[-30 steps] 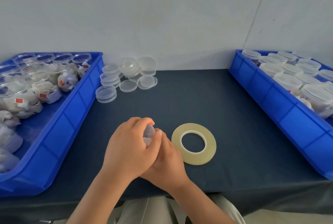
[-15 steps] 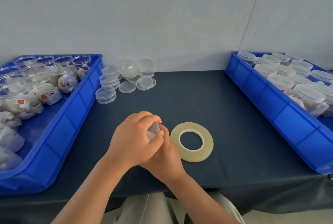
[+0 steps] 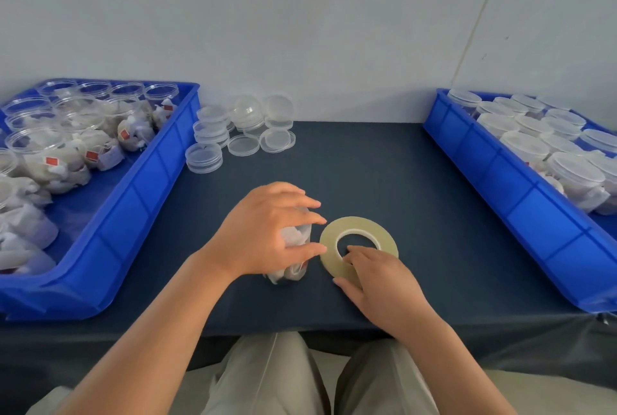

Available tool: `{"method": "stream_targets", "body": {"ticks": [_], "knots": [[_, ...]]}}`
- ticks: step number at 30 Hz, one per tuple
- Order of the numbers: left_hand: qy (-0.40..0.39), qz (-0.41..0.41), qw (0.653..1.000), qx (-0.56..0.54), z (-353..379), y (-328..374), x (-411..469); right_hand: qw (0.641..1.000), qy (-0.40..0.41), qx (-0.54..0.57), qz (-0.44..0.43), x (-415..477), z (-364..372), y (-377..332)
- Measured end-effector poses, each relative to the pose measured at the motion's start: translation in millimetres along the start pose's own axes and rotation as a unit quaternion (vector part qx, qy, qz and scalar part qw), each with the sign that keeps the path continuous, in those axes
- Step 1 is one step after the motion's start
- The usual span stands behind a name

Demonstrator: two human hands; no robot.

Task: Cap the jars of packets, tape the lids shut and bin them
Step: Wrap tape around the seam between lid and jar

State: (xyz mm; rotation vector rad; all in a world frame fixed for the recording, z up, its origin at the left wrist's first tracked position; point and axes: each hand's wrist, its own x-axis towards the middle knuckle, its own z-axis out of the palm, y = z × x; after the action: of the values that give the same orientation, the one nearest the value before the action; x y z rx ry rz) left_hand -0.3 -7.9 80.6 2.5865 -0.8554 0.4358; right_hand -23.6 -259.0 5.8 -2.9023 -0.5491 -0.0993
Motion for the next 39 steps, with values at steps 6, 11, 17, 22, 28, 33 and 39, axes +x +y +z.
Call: {"method": "stream_targets", "body": {"ticks": [6,11,17,22,28,33,39], "knots": [[0.105,0.01,0.991,0.081,-5,19,-13,0.977,0.089,0.182,0.061,-15,-15,1],[0.166,-0.082,0.978,-0.095,6,73,-36,0.9,0.187,0.392,0.028,-42,-31,-24],[0.143,-0.135,0.956,-0.216,20,101,-42,0.884,0.227,0.408,0.026,-61,-38,-48],[0.195,-0.194,0.925,-0.262,14,102,-36,0.905,0.238,0.353,0.023,-67,-35,-54],[0.216,-0.272,0.87,-0.349,13,109,-37,0.924,0.309,0.225,-0.004,-64,-30,-59],[0.183,-0.341,0.78,-0.492,13,109,-37,0.926,0.324,0.186,-0.061,-60,-24,-60],[0.223,-0.312,0.858,-0.343,15,110,-42,0.929,0.296,0.208,-0.077,-61,-21,-59]]}}
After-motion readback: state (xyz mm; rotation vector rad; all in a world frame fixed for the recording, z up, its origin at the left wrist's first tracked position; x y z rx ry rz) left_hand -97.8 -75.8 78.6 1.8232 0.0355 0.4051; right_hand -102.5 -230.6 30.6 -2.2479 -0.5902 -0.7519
